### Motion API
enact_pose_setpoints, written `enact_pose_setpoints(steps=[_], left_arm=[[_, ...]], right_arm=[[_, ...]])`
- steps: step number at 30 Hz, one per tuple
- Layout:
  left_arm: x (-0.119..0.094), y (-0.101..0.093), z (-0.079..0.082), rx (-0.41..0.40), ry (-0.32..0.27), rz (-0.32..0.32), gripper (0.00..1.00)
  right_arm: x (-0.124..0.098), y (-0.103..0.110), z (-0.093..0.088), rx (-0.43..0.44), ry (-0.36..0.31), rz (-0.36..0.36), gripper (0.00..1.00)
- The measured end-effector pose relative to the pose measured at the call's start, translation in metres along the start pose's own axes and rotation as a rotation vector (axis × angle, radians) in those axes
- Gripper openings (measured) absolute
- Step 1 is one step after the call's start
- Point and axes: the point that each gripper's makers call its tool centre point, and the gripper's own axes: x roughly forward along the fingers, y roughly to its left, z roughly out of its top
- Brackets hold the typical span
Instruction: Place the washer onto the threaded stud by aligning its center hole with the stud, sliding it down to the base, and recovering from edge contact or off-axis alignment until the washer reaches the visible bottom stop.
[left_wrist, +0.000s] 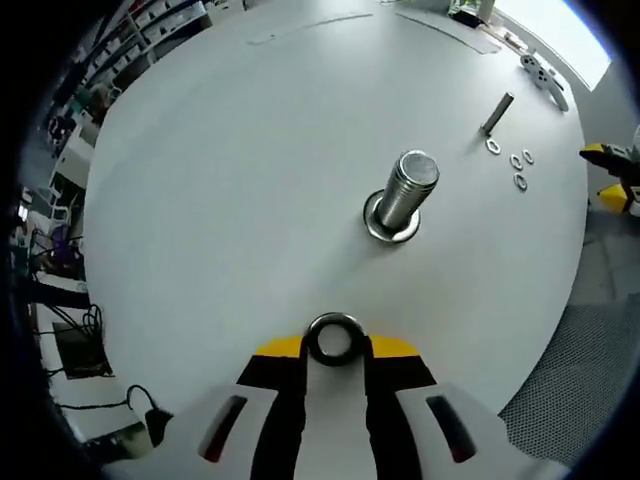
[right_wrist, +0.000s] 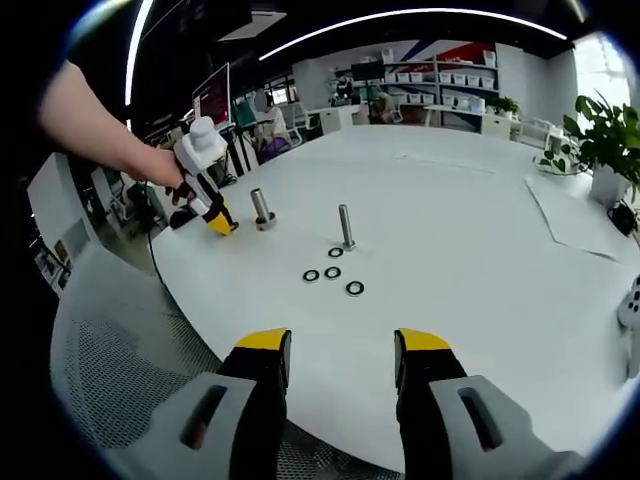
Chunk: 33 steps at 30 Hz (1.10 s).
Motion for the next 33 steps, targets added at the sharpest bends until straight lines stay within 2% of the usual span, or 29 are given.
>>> enact_pose_setpoints(steps=[2,6,9,12,14,18,21,23,33], left_arm=[[0.000,-0.001,0.000,0.000,-0.003,-0.006,0.19],[0.000,-0.011,0.003,0.078,-0.001,-0.012,0.18],[-0.001,-0.013,0.006,0.086,-0.009,-0.017,0.18],[-0.003,-0.012,0.014,0.096,-0.025,-0.015,0.18],[-0.007,-0.011,0.019,0.139,-0.032,-0.004,0.18],[-0.017,-0.012,0.032,0.149,-0.059,-0.016,0.18],[-0.028,-0.004,0.047,0.173,-0.110,0.027,0.18],[-0.033,-0.003,0.053,0.165,-0.128,0.015,0.18],[-0.052,-0.004,0.075,0.189,-0.147,-0.012,0.18]], right_arm=[[0.000,0.000,0.000,0.002,0.002,-0.001,0.44],[0.000,-0.001,0.000,0.008,0.002,-0.005,0.44],[0.000,-0.001,0.000,0.007,0.003,-0.004,0.44],[0.000,-0.002,-0.001,0.008,0.003,-0.005,0.44],[0.000,-0.001,-0.001,0.007,0.004,-0.006,0.44],[0.000,-0.001,-0.001,0.006,0.005,-0.004,0.44],[0.000,-0.001,-0.001,0.006,0.005,-0.005,0.44],[0.000,-0.002,-0.001,0.009,0.003,-0.008,0.44],[0.000,-0.002,0.000,0.012,0.001,-0.010,0.44]])
